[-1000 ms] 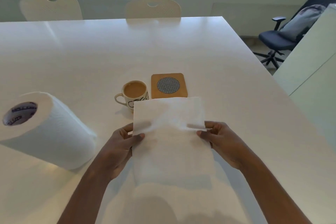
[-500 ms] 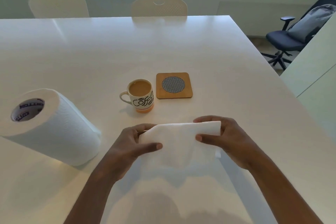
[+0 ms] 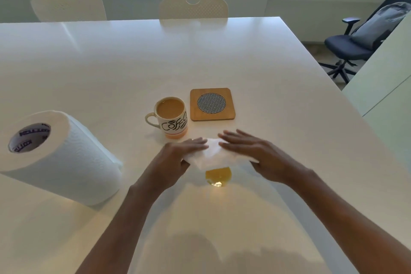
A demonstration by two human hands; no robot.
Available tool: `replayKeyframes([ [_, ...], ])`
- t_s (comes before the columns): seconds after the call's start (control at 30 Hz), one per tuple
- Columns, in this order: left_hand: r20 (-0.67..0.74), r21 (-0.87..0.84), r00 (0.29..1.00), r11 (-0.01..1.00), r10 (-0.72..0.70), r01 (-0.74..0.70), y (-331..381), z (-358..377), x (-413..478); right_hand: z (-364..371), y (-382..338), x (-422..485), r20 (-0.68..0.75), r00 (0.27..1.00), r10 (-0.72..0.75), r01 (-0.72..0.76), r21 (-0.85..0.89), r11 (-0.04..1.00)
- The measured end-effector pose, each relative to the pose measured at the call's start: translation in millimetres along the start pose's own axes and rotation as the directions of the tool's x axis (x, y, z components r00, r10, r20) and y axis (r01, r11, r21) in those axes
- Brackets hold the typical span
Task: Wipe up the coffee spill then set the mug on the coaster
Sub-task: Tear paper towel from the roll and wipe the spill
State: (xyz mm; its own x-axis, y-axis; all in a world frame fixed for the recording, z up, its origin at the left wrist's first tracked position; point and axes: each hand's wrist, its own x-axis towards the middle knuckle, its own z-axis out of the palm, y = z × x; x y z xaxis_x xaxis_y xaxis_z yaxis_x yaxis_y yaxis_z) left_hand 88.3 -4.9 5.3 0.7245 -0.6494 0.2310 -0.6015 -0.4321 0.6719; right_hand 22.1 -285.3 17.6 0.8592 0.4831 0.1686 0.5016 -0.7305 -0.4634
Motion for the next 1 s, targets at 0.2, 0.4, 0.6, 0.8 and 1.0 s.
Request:
replayKeyframes([
  [0.2, 0.207, 0.114, 0.978, 0.993, -0.032, 0.008, -24.7, 20.9, -8.0, 33.6, 15.6, -12.6, 0.171, 0.984, 0.05, -0.043, -0.045, 0.998],
  [0.4, 0.188, 0.151, 0.982, 0.988, 0.0, -0.029, -22.3, 26.8, -12.3, 45.7, 5.1, -17.2, 0.197, 0.973, 0.123, -0.117, -0.045, 0.992],
  [0.6, 0.141, 0.144, 0.99, 0.99, -0.022, 0.002, -15.7, 34.1, -26.1, 57.9, -17.1, -18.5, 0.169, 0.963, 0.209, -0.209, -0.017, 0.978],
  [0.8, 0.099, 0.149, 0.992, 0.987, -0.076, 0.061, -8.1, 37.6, -42.3, 68.3, -36.7, -19.2, 0.167, 0.958, 0.232, -0.231, -0.025, 0.973],
  [1.0, 0.049, 0.169, 0.989, 0.977, -0.14, 0.13, 1.3, 45.2, -53.9, 77.4, -49.8, -18.2, 0.163, 0.954, 0.25, -0.247, -0.037, 0.968],
])
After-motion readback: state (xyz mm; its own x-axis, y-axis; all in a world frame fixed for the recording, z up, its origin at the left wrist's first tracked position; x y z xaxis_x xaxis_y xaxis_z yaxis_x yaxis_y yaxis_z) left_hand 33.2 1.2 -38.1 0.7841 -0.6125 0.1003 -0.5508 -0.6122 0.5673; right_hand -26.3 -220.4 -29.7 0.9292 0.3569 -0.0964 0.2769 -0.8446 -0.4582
